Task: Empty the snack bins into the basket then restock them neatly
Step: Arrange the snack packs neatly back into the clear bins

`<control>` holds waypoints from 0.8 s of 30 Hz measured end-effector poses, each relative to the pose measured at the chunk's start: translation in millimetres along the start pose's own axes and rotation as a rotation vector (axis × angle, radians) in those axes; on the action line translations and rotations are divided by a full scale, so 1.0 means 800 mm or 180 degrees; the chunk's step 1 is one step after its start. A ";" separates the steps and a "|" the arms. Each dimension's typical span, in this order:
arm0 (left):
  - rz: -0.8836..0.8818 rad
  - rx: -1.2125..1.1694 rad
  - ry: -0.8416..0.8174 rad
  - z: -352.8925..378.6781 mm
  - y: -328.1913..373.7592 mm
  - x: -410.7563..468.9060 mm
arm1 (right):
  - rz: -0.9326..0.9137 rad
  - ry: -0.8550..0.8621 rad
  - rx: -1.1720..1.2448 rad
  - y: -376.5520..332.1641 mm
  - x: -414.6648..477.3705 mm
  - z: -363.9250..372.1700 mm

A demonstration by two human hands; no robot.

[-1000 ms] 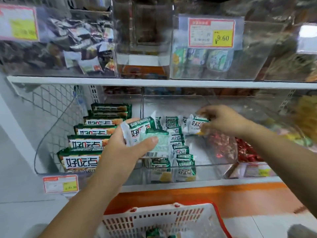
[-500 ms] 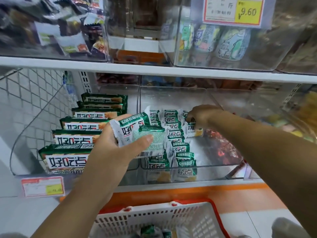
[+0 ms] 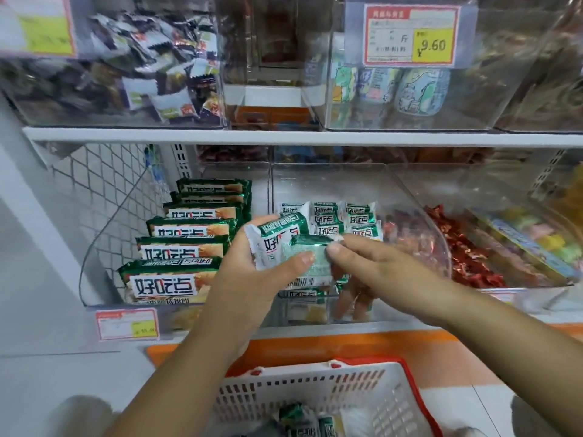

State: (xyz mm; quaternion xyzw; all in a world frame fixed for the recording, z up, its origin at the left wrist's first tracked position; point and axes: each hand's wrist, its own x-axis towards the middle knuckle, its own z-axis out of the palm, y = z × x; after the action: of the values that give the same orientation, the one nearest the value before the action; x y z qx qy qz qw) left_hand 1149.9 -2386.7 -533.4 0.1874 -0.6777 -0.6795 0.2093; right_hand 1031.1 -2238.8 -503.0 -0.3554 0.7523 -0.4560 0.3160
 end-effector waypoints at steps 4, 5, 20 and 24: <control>-0.0048 -0.0088 -0.0061 -0.001 -0.003 -0.011 | -0.0158 0.0372 0.0592 0.008 -0.020 0.014; -0.0104 -0.0166 -0.0099 0.000 -0.004 -0.014 | -0.0222 0.0460 0.0670 0.011 -0.024 0.014; -0.0319 -0.0726 -0.0056 0.014 -0.014 -0.018 | -0.0091 0.0407 0.1235 0.027 -0.048 0.011; -0.0268 -0.0730 -0.0178 0.021 -0.016 -0.019 | 0.0097 0.0540 0.1123 0.025 -0.037 0.011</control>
State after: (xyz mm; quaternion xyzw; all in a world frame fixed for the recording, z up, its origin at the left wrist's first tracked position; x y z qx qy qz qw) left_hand 1153.4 -2364.2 -546.5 0.1715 -0.5927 -0.7657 0.1817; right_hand 1050.0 -2211.9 -519.9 -0.2433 0.6900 -0.6042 0.3158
